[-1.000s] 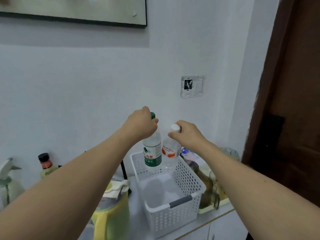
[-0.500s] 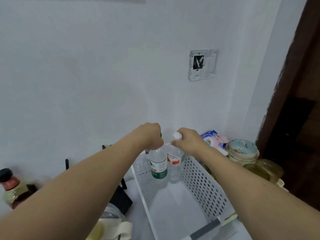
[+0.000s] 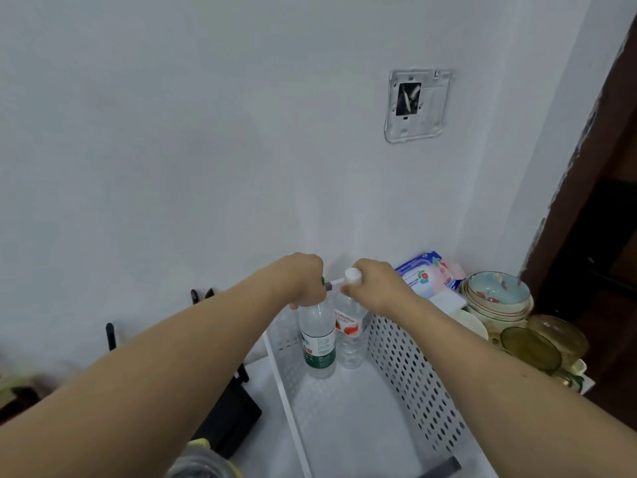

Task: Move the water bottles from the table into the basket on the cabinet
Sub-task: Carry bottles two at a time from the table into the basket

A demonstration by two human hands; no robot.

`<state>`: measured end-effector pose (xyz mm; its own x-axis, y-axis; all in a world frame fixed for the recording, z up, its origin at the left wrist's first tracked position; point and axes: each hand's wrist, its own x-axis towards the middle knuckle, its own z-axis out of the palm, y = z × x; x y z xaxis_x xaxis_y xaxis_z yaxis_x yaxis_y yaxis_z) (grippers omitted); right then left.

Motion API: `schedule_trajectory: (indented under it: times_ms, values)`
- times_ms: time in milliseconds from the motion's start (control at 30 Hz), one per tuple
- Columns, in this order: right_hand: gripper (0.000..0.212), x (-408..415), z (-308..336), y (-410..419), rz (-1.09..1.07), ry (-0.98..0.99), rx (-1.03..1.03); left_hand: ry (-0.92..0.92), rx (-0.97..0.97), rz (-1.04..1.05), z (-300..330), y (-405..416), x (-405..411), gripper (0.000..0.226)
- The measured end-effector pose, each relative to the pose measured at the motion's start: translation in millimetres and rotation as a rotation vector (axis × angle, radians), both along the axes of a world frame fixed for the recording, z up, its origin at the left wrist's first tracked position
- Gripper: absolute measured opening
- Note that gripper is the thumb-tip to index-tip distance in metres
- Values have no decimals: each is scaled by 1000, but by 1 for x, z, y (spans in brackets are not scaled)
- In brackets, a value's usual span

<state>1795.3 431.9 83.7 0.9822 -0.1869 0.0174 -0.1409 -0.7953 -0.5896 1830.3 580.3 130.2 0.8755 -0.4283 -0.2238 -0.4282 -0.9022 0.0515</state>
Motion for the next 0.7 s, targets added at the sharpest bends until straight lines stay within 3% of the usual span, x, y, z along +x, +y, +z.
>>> schedule_trajectory:
  times_ms: [267,500,700]
  values:
    - [31,0,2,1,16,44,-16,20,16,-48,-10,3,6,22]
    - [42,-13,4,-2,-9,53,67,67,82,-52,0,5,-2,37]
    - [61,-51,29,-25,-30,-9,6,-158,-22,-56,28,1,-11,45]
